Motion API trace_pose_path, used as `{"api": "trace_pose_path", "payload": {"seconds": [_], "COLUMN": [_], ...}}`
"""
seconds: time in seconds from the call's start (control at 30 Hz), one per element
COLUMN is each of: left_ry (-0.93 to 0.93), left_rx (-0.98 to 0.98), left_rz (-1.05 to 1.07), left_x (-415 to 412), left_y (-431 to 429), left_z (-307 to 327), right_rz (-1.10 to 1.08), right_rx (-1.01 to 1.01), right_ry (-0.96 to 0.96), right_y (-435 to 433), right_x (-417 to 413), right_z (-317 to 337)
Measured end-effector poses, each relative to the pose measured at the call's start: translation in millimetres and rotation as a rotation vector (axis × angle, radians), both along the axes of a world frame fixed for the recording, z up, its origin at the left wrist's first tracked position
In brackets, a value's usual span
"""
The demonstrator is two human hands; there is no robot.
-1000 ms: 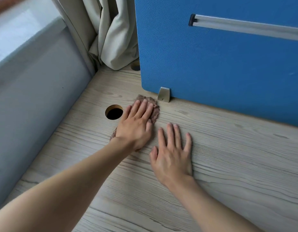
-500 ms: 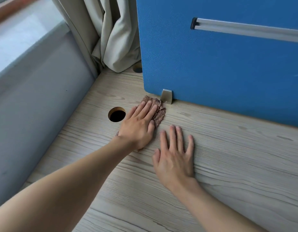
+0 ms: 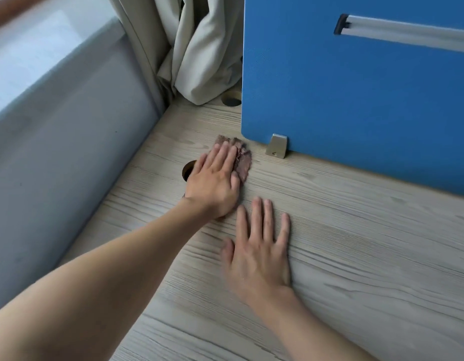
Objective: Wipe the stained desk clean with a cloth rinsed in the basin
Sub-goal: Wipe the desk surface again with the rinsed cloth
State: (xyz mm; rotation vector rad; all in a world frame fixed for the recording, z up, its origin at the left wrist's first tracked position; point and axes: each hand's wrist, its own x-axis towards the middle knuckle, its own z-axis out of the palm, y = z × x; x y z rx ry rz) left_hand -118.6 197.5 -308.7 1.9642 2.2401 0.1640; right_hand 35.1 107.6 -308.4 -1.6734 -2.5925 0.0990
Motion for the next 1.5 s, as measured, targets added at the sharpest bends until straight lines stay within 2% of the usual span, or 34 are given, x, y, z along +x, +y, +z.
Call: {"api": "trace_pose_path", "payload": {"seconds": [0.13,0.33,0.5,0.7,0.87,0.97,1.13,1.33,1.5], "left_ry": [-0.009,0.038,0.05,0.047,0.038,0.049,0.047,0.06,0.005], "left_rx": [-0.005,-0.001,-0.016,0.01,-0.026,-0.01,-0.008,-0.027,-0.029], "left_rz": [0.082,-0.065,0.094,0.022,0.159,0.121,-0.031,0.123,-0.059], "left_x": [4.6,1.1,-18.3,-8.8,-30.5,-21.1,-23.6,-32.0,-18.4], "left_y": [-2.2,-59.5,-45.2,-98.2,-83.3,-100.6,-145.8,-142.5,-203.7], "left_z": [3.1,4.4,5.2,5.4,5.0,8.3,3.6,8.1,9.4], "right_rz": [-0.01,-0.008,-0.014,-0.013,0.026,0.103,0.099,0.091,0.094], "right_rx": [0.01,-0.001,0.008,-0.003,0.028,-0.015,-0.002,0.016,-0.001], "right_ry": [0.004,-0.009,0.001,-0.004,0.078,0.082,0.022,0.012,-0.004], "right_y": [-1.4,-1.3,0.8,0.0,-17.7,-45.1,-44.9,-45.4,-45.4], "right_x": [0.1,-0.8,-1.0,-1.3,-12.5,-25.5,-27.1,-27.1,-28.6], "right_z": [0.5,0.6,-1.2,-0.4,1.5,-0.1,0.3,0.3,1.2]}}
